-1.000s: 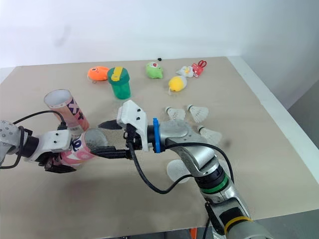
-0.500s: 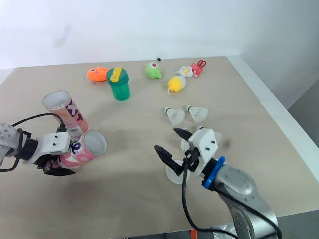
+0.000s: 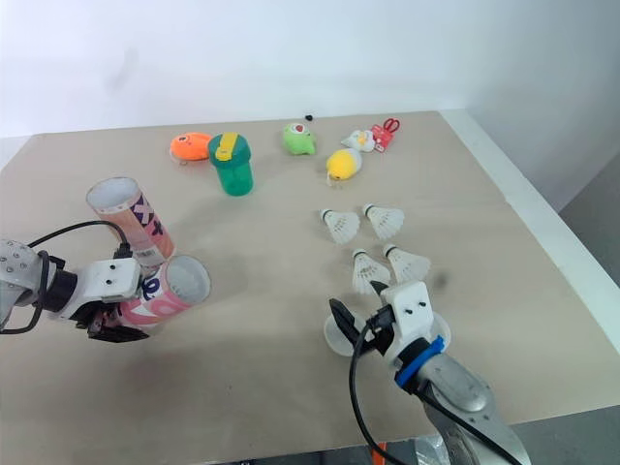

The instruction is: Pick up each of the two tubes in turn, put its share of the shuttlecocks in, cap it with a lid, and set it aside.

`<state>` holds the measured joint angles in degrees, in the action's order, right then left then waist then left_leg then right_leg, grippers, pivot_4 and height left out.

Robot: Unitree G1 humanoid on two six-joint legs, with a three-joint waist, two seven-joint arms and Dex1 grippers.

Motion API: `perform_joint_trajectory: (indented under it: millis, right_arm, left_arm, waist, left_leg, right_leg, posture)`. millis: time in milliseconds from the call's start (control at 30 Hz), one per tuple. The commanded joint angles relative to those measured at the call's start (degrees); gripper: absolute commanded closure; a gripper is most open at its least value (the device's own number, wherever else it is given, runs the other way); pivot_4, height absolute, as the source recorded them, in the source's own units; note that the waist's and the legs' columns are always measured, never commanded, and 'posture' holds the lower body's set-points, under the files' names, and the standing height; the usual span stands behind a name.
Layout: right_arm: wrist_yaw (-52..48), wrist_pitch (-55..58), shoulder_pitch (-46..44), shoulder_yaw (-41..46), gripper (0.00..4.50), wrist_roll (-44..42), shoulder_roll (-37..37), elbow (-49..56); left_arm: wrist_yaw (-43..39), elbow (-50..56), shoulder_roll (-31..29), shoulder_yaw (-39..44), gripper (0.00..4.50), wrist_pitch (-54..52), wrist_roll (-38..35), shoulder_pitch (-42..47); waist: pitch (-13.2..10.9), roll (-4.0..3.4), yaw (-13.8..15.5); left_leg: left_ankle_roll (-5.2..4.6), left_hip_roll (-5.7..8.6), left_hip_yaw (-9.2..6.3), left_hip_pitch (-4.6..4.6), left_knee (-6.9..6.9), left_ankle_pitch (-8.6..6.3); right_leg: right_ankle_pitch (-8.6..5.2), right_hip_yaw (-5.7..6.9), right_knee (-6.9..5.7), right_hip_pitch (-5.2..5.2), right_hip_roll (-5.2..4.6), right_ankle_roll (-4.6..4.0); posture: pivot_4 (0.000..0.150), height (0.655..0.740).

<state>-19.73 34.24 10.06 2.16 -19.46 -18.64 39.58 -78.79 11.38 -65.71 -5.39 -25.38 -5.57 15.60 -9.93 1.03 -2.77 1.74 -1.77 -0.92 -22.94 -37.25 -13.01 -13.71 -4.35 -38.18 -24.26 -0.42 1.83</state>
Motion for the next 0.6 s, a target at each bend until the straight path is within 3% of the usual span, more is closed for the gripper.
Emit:
perform_joint_trajectory:
  millis: [33,600]
  right_arm:
    - [1.5,1.08,-2.39,-0.09,0.05,-1.25,1.65,-1.13]
    - [6.35,1.51,-11.32,0.49,0.05,-1.37,8.32,-11.38]
  left_arm:
    - [-0.03,0.17,0.78,-2.36,0.83,-0.79,-0.17,-1.57]
    - [1.5,1.62,1.16,-1.65,0.83,-2.25,-0.8,-2.19]
  waist:
    - [0.01,-0.02,0.0]
    - [0.09,-0.13,0.02]
  left_leg:
    - [0.0,0.0,-0.01,0.0,0.01,0.0]
    - [-0.02,0.01,-0.04,-0.01,0.05,-0.01]
  right_leg:
    - [-0.01,0.0,0.0,0.0,0.0,-0.01]
    - [-0.03,0.0,0.0,0.01,0.02,-0.01]
  posture:
    - [0.15,0.74]
    - [0.15,0.74]
